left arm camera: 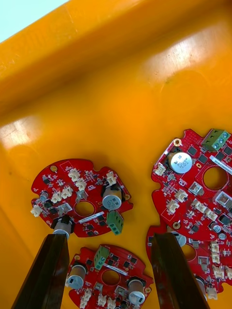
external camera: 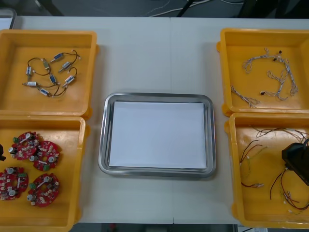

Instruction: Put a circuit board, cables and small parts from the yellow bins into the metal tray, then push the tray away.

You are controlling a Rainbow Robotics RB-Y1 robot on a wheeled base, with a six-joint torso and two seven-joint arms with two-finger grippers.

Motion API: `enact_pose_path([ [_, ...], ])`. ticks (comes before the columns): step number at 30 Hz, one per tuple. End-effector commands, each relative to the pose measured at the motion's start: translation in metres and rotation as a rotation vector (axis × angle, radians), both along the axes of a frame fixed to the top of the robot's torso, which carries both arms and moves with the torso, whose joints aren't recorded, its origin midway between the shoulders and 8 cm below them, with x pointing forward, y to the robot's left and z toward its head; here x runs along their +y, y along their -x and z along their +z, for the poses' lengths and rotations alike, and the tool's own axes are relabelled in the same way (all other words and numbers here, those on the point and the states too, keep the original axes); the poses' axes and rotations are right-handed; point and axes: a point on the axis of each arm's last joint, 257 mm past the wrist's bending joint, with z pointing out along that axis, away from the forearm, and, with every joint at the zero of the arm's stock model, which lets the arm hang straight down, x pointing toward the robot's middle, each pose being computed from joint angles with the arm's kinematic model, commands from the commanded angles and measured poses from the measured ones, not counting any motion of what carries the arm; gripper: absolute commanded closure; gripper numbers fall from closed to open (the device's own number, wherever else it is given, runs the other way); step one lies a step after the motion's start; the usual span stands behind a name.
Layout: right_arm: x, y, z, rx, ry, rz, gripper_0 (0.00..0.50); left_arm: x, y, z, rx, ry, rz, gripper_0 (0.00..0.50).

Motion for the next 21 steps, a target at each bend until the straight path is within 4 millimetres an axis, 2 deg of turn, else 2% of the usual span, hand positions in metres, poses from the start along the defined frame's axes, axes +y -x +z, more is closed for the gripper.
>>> enact_pose_path([
  [1,0.008,0.005,-0.009,0.016,0.017,0.064,0.5,-0.013,0.003,-0.005,-0.007,0.019,0.014,0.0],
  [6,0.007,0.003,-0.002,0.011,0.025,0.07,0.5,-0.022,-0.005,-0.007,-0.034,0.037,-0.003,0.0],
  [9,0.006,0.006,0.01,0.018,0.032,0.071,0.5,-0.027,-0.01,-0.011,-0.048,0.047,-0.007,0.0],
  [16,0.004,0.02,0.055,0.031,0.054,0.07,0.5,-0.031,-0.013,-0.026,-0.061,0.052,-0.009,0.0],
  [21,0.003,0.028,0.085,0.014,0.073,0.072,0.5,-0.031,-0.002,-0.042,-0.046,0.047,-0.008,0.0],
])
